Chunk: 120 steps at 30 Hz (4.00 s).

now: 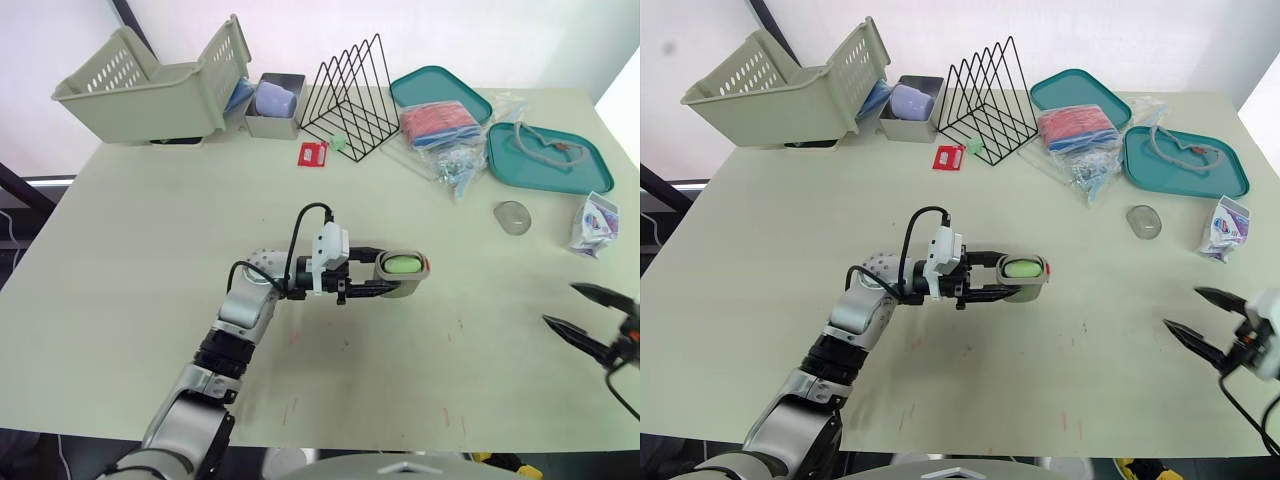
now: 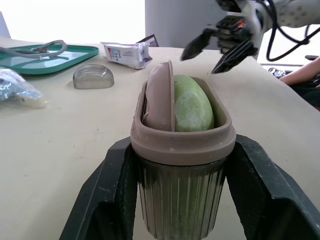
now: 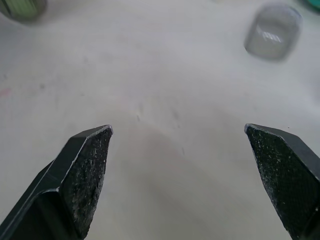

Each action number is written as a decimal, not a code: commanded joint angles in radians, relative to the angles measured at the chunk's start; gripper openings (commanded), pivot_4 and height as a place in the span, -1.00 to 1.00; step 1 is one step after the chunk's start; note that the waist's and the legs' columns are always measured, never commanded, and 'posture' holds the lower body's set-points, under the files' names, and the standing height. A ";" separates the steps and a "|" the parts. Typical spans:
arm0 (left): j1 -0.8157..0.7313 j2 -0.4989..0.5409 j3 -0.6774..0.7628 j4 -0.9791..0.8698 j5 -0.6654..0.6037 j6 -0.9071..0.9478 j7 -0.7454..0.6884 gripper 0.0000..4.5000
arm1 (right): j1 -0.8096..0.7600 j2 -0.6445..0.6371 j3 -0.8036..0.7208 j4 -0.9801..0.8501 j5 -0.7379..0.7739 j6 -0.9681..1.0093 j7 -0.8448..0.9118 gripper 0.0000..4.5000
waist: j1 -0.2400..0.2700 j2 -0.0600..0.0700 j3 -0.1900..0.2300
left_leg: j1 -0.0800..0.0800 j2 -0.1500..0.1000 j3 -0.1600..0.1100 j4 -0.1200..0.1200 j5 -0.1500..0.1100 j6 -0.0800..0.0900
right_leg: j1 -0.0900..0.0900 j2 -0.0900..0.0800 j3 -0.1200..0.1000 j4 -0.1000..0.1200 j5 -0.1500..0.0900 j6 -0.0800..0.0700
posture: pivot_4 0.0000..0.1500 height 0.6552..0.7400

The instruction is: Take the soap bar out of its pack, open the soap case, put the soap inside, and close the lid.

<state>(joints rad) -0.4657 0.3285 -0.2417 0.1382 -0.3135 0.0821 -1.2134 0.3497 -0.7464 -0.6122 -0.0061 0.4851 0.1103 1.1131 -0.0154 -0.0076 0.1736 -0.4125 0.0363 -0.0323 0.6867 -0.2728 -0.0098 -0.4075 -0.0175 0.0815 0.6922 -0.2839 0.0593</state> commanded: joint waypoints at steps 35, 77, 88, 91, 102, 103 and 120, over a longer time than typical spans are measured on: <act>-0.031 -0.084 -0.014 0.007 0.038 -0.040 0.075 -0.11 | -1.498 -0.204 1.094 0.602 -0.281 1.009 -0.202 0.97 | 0.001 0.004 -0.001 | -0.004 0.000 0.000 -0.001 0.000 0.000 | -0.003 -0.001 -0.001 -0.003 0.000 0.000 | 1.00 1.00; -0.015 -0.080 -0.037 -0.008 0.052 -0.041 0.094 -0.11 | -1.599 -0.047 0.945 0.903 -0.591 0.368 0.201 -0.19 | -0.004 0.005 -0.001 | -0.003 0.000 0.001 -0.001 0.000 -0.001 | -0.004 -0.001 -0.001 0.000 0.000 0.000 | 1.00 1.00; -0.022 -0.070 -0.029 0.003 0.048 -0.041 0.091 -0.11 | -1.394 -0.159 0.893 0.229 -0.244 0.575 0.501 -0.19 | 0.002 0.005 -0.001 | -0.003 0.000 -0.001 -0.001 0.000 0.000 | -0.004 -0.001 -0.002 0.001 0.000 0.000 | 1.00 1.00; -0.023 -0.069 -0.029 0.004 0.046 -0.039 0.091 -0.11 | -1.330 -0.168 0.874 0.100 -0.208 0.577 0.501 -0.19 | 0.001 0.005 -0.001 | -0.003 0.000 -0.001 0.000 0.000 0.000 | -0.004 -0.001 -0.002 0.001 0.000 0.000 | 1.00 1.00; -0.030 -0.070 -0.030 0.005 0.046 -0.033 0.088 -0.11 | -1.226 -0.161 0.891 -0.121 -0.174 0.541 0.456 -0.19 | 0.001 0.005 -0.001 | -0.003 0.000 -0.001 0.000 0.000 0.000 | -0.004 -0.001 -0.002 0.001 0.000 0.000 | 1.00 1.00; -0.029 -0.070 -0.029 0.003 0.046 -0.032 0.088 -0.11 | -1.224 -0.158 0.895 -0.126 -0.175 0.543 0.449 -0.19 | 0.001 0.005 -0.001 | -0.003 0.000 -0.001 0.000 0.000 0.000 | -0.004 -0.001 -0.002 0.001 0.000 0.000 | 1.00 1.00; -0.018 -0.076 -0.035 -0.009 0.048 -0.025 0.104 -0.11 | -1.227 -0.109 0.947 -0.096 -0.216 0.503 0.404 -0.19 | 0.000 0.005 -0.001 | -0.003 0.000 -0.001 0.000 0.000 0.000 | -0.003 -0.001 -0.002 0.001 0.000 0.000 | 1.00 1.00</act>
<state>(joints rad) -0.4851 0.2584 -0.2760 0.1668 -0.2596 0.0603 -1.1150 -0.8630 -0.8655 0.3302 -0.0956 0.2726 0.6185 1.5202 -0.0154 -0.0023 0.1729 -0.4148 0.0365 -0.0336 0.6869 -0.2727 -0.0100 -0.4106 -0.0182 0.0794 0.6931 -0.2838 0.0590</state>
